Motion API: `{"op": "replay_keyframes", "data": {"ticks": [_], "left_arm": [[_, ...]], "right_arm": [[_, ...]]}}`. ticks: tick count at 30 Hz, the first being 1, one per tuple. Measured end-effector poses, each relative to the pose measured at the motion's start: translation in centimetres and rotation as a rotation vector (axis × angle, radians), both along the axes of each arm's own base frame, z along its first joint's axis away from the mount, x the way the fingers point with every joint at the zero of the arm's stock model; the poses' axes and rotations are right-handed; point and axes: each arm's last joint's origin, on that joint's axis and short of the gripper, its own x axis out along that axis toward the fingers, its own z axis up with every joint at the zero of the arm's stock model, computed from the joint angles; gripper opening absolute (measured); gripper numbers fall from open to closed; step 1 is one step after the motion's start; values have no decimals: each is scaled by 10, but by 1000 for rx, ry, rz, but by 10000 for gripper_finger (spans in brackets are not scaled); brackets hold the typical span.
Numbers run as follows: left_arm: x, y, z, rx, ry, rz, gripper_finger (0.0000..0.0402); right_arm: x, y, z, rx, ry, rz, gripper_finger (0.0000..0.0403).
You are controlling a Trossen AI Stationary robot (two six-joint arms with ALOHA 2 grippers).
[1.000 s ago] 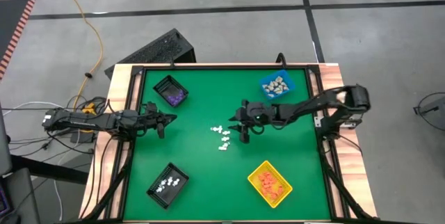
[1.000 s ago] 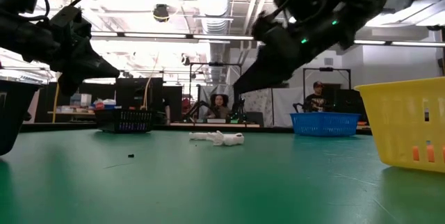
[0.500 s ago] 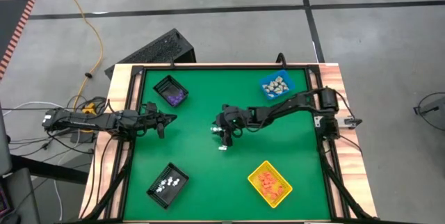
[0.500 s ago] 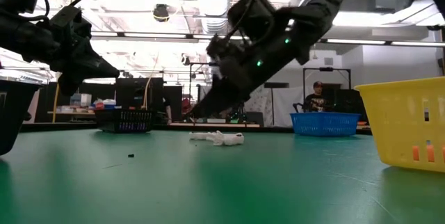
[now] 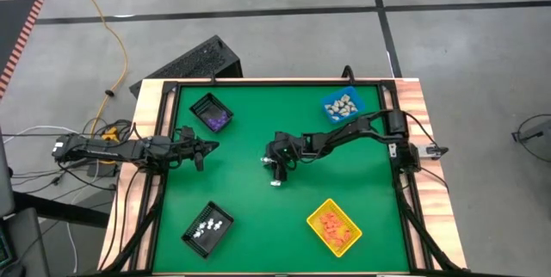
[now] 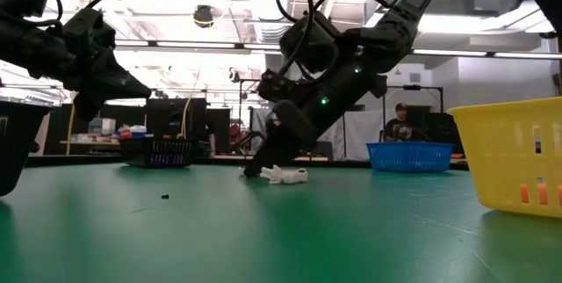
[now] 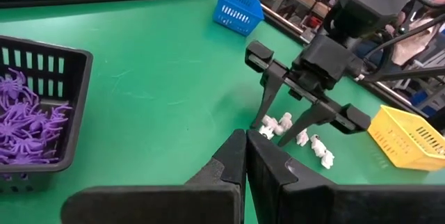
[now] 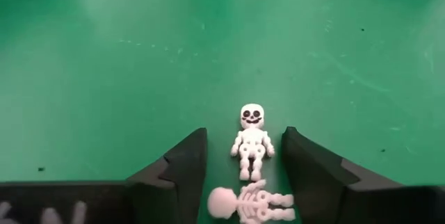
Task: Sort Halloween decoration
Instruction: Put the white skeleton toy into the bottom black basket
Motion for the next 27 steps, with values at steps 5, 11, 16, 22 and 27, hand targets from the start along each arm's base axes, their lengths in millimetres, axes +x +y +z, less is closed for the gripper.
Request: {"op": "replay_keyframes", "data": {"ticks": [5, 11, 16, 22, 27], "left_arm": [[0, 0, 0, 1, -1, 5, 0], [0, 0, 0, 2, 0, 6, 0], [0, 0, 0, 1, -1, 7, 0], [0, 0, 0, 1, -1, 8, 0], [0, 0, 0, 0, -1, 4, 0]], "right_arm": [[0, -1, -1, 15, 4, -41, 139], [-1, -2, -2, 68, 8, -92, 50], [1, -2, 5, 113, -24, -68, 37], [21, 2, 38, 90, -130, -5, 36], [39, 15, 71, 35, -234, 68, 36]]}}
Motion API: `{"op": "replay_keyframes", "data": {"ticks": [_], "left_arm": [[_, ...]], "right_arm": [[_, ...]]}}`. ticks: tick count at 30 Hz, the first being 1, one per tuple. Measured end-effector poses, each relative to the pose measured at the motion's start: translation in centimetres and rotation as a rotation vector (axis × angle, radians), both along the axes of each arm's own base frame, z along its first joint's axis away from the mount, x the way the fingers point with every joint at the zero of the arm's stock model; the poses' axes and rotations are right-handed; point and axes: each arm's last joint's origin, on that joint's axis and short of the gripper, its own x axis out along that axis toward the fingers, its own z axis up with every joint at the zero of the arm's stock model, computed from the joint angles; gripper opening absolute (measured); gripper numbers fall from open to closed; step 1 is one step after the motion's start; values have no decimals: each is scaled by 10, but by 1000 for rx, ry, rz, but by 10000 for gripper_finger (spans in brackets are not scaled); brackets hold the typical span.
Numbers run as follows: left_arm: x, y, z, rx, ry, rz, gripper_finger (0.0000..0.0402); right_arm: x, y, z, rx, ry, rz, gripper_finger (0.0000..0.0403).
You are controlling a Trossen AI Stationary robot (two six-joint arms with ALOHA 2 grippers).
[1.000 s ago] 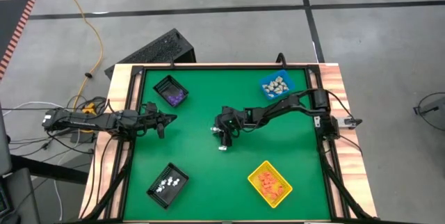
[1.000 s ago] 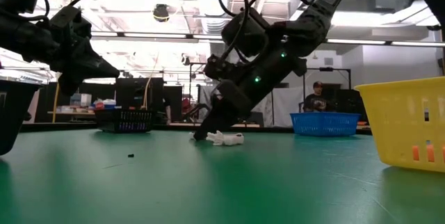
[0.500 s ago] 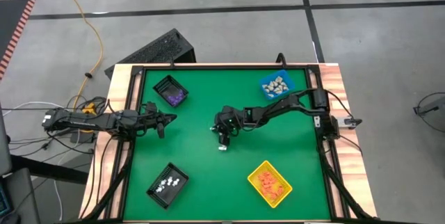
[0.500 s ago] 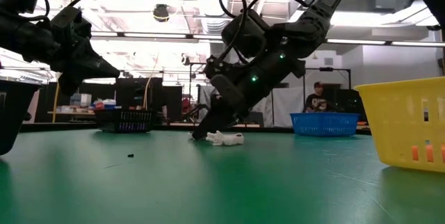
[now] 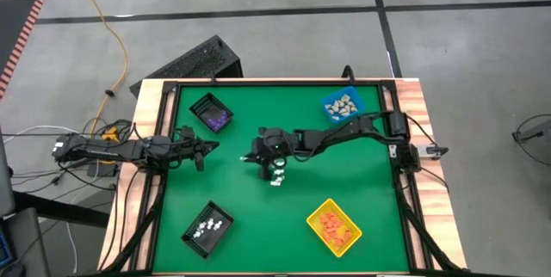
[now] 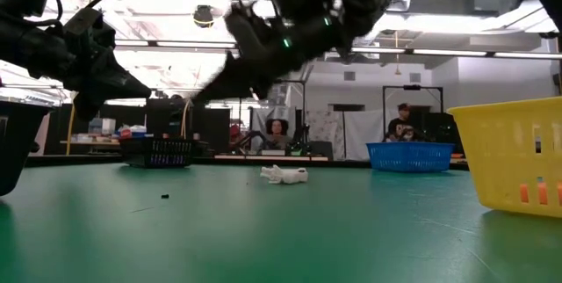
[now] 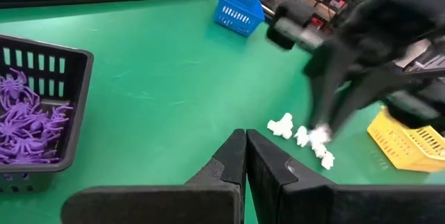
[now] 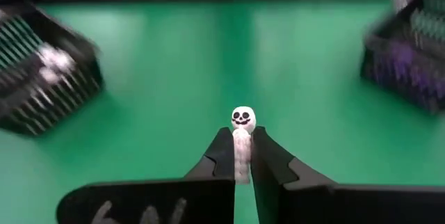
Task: Sort Halloween decoration
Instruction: Put the white skeleton toy into the bottom black basket
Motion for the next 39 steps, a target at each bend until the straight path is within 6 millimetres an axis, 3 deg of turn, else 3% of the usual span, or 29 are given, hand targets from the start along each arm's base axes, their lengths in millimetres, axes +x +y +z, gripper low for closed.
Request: {"op": "replay_keyframes", "data": {"ticks": [4, 9, 26, 39], "left_arm": [[0, 0, 0, -3, 0, -10, 0], [0, 0, 0, -4, -1, -10, 0], [0, 0, 0, -4, 0, -13, 0], [0, 0, 0, -5, 0, -14, 0]], "right_arm": [[10, 12, 23, -31, -79, 45, 40], [18, 33, 38, -78, -140, 108, 40], [22, 68, 45, -66, -265, 248, 41], [19, 96, 51, -36, -319, 238, 42]]}}
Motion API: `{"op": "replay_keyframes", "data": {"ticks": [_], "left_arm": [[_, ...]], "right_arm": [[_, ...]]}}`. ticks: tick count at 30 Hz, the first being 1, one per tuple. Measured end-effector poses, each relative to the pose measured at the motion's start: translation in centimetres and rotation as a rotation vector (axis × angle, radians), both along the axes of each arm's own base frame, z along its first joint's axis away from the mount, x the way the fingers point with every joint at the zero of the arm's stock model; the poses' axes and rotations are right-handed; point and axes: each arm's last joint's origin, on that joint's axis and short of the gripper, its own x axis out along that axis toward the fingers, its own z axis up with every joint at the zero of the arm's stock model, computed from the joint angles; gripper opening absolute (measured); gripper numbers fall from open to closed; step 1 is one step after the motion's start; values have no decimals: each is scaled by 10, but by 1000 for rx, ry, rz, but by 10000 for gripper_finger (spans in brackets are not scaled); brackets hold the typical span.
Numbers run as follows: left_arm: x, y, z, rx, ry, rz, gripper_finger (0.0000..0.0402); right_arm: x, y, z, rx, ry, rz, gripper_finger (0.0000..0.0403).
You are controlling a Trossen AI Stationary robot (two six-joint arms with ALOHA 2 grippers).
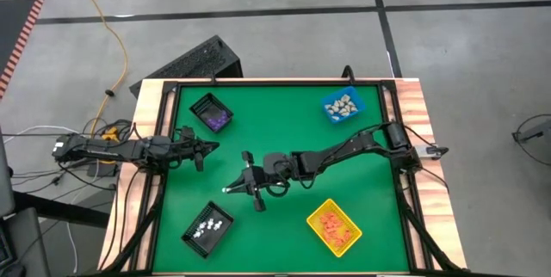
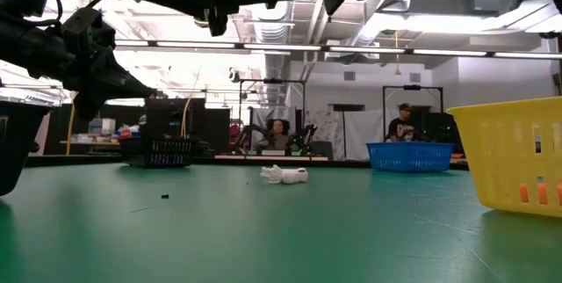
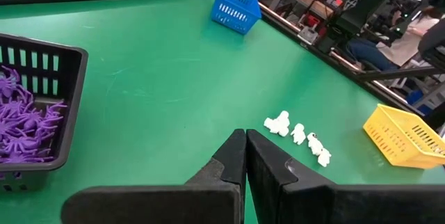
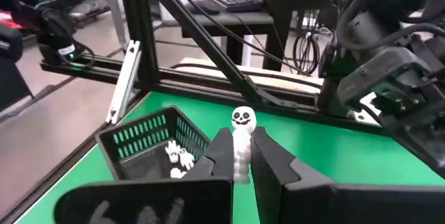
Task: Sort Halloween decoration
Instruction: Put the white skeleton toy into the bottom black basket
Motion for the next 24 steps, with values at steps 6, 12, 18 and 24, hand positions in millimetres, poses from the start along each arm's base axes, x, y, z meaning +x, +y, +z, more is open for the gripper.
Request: {"op": "replay_keyframes", "data": {"ticks": [6, 12, 18, 24], "left_arm": [[0, 0, 0, 0, 0, 0, 0], [0, 0, 0, 0, 0, 1, 0], [0, 0, 0, 1, 2, 3, 0], [0, 0, -1, 0, 7, -2, 0]], "right_arm": [[-3, 18, 3, 30, -27, 15, 42], [-6, 32, 5, 51, -39, -13, 42], [14, 42, -19, 99, -2, 6, 42], [54, 62, -21, 88, -30, 56, 42]]}}
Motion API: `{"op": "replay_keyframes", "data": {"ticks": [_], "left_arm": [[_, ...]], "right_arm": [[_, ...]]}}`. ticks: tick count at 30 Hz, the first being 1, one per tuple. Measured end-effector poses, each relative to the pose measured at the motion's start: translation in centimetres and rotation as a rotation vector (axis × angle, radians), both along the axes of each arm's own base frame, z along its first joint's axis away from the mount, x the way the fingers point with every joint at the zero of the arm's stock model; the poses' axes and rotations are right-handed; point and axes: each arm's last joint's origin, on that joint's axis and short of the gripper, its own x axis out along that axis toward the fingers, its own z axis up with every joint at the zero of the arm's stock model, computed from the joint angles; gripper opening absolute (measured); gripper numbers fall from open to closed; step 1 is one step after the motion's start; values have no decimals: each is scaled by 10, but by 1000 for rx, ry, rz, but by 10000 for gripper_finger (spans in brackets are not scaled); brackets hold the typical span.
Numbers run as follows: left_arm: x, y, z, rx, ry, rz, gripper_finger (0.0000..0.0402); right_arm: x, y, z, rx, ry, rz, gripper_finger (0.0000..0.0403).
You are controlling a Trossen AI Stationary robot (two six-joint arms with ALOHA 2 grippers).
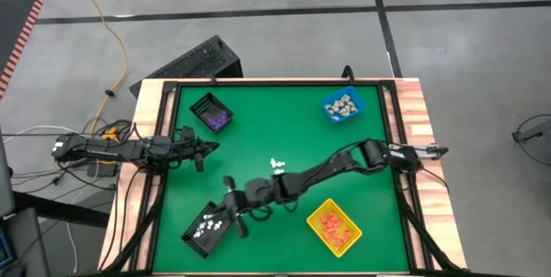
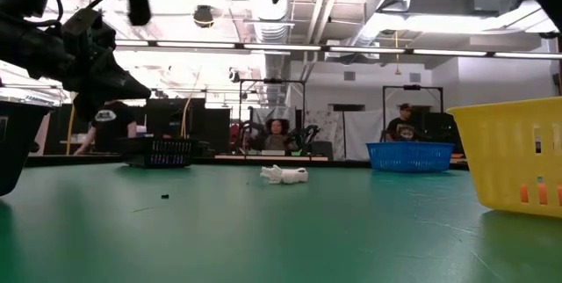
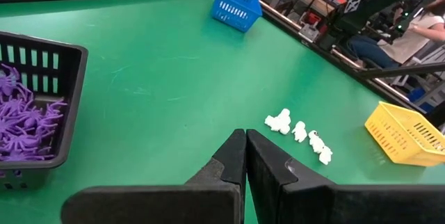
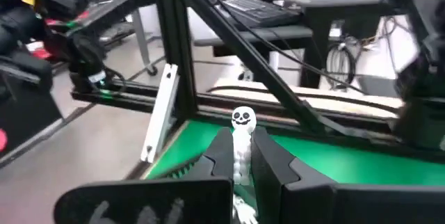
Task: Sort Halloween decoration
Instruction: Put the white skeleton toy into the bottom black basket
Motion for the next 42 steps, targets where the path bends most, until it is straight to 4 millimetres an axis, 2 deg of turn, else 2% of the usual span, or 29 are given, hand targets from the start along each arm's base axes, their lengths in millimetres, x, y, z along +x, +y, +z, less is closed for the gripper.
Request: {"op": "replay_keyframes", "data": {"ticks": [2, 7, 11, 15, 21, 25, 28, 32, 36, 42], "left_arm": [[0, 0, 0, 0, 4, -1, 0], [0, 0, -1, 0, 8, -1, 0], [0, 0, -1, 0, 7, -1, 0], [0, 0, -1, 0, 7, -1, 0], [0, 0, -1, 0, 7, -1, 0], [0, 0, -1, 0, 7, -1, 0], [0, 0, -1, 0, 7, -1, 0], [0, 0, -1, 0, 7, -1, 0], [0, 0, -1, 0, 7, -1, 0], [0, 0, -1, 0, 7, -1, 0]], "right_arm": [[7, 2, 1, -11, 40, 18, 42], [19, 4, -25, -26, 126, 66, 47], [22, 7, -32, 22, 151, 90, 70], [20, 6, -42, -5, 231, 89, 117], [22, -4, -32, 8, 211, 70, 204], [24, -13, -35, 47, 253, 46, 237], [21, -23, -18, 43, 252, 49, 238], [8, -42, 35, -32, 185, 38, 226], [-15, -65, 76, -167, 229, 32, 217], [-60, -102, 112, -348, 419, 43, 208]]}}
